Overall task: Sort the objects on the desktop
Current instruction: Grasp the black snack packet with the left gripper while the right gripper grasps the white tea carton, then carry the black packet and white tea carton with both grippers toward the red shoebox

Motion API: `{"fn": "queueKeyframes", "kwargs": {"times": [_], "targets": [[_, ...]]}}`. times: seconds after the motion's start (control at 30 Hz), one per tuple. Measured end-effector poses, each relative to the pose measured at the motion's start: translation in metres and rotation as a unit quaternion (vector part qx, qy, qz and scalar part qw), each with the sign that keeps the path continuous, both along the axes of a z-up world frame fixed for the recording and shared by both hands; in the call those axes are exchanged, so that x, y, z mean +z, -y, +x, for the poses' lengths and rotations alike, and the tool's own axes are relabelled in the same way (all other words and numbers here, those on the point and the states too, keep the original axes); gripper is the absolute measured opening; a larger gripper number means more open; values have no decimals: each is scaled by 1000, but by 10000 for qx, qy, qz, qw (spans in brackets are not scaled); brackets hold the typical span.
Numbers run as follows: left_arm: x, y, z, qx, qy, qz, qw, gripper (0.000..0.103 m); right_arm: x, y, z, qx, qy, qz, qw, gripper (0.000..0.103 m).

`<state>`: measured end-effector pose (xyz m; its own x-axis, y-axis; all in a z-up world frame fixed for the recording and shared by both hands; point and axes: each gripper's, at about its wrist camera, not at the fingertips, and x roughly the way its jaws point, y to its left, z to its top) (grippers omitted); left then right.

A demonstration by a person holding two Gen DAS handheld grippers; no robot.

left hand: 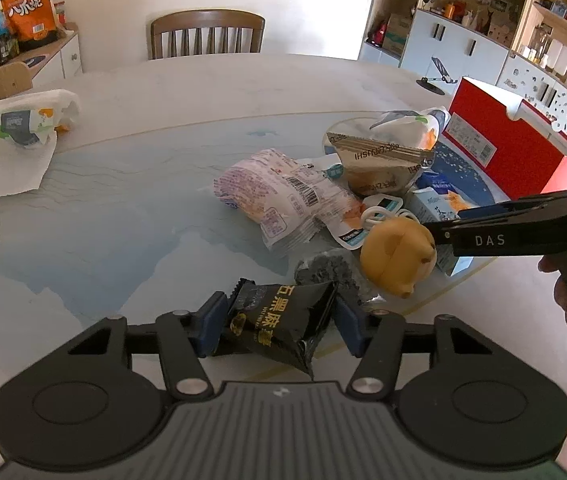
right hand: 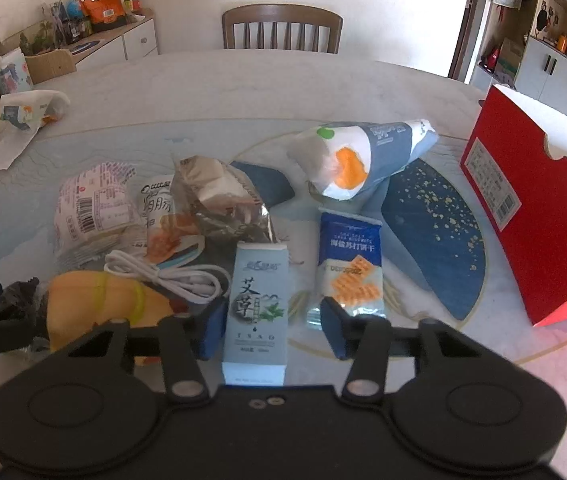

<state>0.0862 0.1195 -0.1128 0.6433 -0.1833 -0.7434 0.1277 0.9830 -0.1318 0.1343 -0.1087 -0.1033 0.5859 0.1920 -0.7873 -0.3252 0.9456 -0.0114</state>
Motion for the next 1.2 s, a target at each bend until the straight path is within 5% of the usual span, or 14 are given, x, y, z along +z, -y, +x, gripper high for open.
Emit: {"fn": "queueKeyframes", "kwargs": {"times": [0.3,1.2], "targets": [[0,-10,3,-3,-84,-248,9997,46,1,-3,1,-6,-184,118,9998,29],[55,-17,-1,-270,208,-631,9974,45,52,28,-32,-737,15,477,9961,28]]}}
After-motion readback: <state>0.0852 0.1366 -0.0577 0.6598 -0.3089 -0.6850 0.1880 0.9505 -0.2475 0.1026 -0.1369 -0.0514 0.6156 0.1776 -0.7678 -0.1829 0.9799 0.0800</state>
